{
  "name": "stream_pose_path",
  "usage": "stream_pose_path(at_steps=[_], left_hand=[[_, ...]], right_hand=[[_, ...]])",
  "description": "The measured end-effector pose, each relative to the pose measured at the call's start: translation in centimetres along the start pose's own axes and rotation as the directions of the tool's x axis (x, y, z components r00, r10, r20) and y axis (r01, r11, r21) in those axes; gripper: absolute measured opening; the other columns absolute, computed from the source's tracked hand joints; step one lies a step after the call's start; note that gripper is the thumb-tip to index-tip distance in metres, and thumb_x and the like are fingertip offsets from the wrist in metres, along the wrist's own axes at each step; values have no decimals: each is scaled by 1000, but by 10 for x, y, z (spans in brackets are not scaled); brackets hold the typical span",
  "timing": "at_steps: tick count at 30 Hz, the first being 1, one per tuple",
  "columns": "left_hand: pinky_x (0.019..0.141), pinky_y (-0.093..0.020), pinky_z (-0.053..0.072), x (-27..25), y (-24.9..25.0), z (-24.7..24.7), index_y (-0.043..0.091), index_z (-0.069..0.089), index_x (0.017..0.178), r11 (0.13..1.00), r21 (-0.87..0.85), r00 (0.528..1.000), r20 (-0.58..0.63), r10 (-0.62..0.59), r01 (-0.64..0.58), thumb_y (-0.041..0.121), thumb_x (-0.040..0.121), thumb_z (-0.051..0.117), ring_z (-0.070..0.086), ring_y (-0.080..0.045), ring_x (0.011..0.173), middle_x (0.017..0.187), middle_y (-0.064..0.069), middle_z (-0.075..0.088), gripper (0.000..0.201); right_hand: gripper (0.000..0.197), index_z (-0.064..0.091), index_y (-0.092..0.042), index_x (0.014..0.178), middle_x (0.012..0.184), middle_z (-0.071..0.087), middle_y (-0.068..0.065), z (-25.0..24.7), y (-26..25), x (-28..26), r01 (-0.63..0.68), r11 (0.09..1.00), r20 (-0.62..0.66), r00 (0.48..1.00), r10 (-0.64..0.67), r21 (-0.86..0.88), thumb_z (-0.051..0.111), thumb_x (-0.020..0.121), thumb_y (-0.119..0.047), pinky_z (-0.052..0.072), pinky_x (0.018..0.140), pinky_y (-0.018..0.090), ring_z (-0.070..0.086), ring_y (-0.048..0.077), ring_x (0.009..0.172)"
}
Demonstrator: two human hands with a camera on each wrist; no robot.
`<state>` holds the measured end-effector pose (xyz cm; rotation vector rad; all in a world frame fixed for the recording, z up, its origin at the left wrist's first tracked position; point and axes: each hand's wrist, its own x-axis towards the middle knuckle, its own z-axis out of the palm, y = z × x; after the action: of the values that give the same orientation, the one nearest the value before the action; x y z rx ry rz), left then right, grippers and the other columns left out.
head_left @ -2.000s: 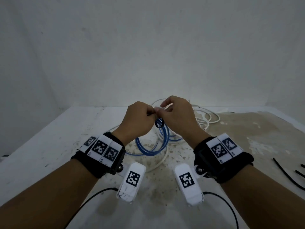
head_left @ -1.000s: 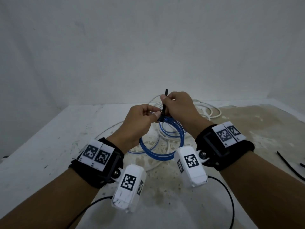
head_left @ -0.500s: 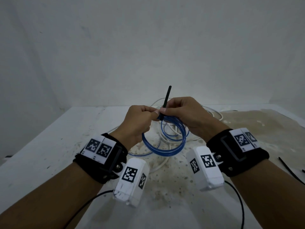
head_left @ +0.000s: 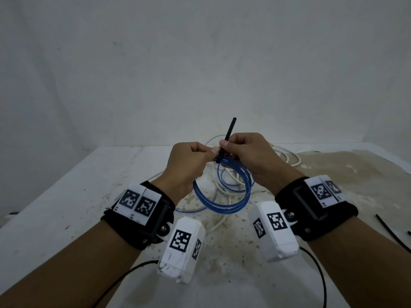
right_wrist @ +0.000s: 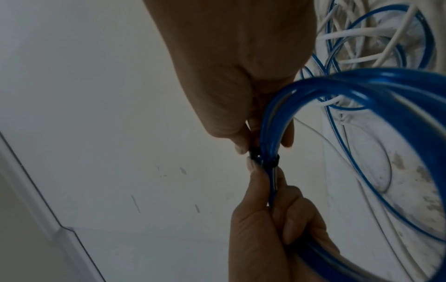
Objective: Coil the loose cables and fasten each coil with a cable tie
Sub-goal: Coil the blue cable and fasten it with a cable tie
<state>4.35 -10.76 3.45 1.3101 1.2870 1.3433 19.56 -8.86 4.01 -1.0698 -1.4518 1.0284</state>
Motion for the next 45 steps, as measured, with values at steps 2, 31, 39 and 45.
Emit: stream_pose_path(at_steps=[2, 31, 39, 45], left_hand=[[37, -14, 29, -1, 0, 1, -5, 68, 85, 998, 42, 998, 12, 54, -54, 17, 90, 71, 35, -2, 34, 43, 13, 52, 23], [89, -38, 56, -1, -1, 3, 11, 76, 88, 909, 333, 965, 153, 212, -252, 16, 88, 71, 71, -16, 86, 85, -1, 76, 7], [81, -21, 55, -6, -6, 2, 9, 72, 104, 904, 257, 935, 190, 300, -342, 6, 85, 74, 72, -10, 86, 93, -1, 75, 19], [73, -19, 52, -6, -2, 9, 11, 76, 91, 919, 196, 939, 113, 325, -342, 23, 91, 70, 70, -5, 74, 78, 4, 75, 14]], right_hand=[[22, 66, 6, 81, 72, 69, 18, 2, 0, 0, 5, 1000, 1, 1000, -5, 8, 68, 93, -13, 60, 65, 36, 67, 22, 62], [30, 67, -2, 71, 65, 64, 9, 13, 11, 17, 86, 866, -199, 958, -208, -492, 64, 92, -23, 55, 68, 41, 63, 27, 68], [30, 66, -7, 69, 66, 66, 12, 9, 7, 15, 130, 923, -201, 956, -213, -362, 64, 94, -23, 53, 64, 39, 57, 20, 59], [31, 64, -6, 69, 62, 60, 12, 5, 5, 13, 162, 956, -143, 969, -201, -246, 63, 95, -21, 56, 55, 42, 57, 22, 57]])
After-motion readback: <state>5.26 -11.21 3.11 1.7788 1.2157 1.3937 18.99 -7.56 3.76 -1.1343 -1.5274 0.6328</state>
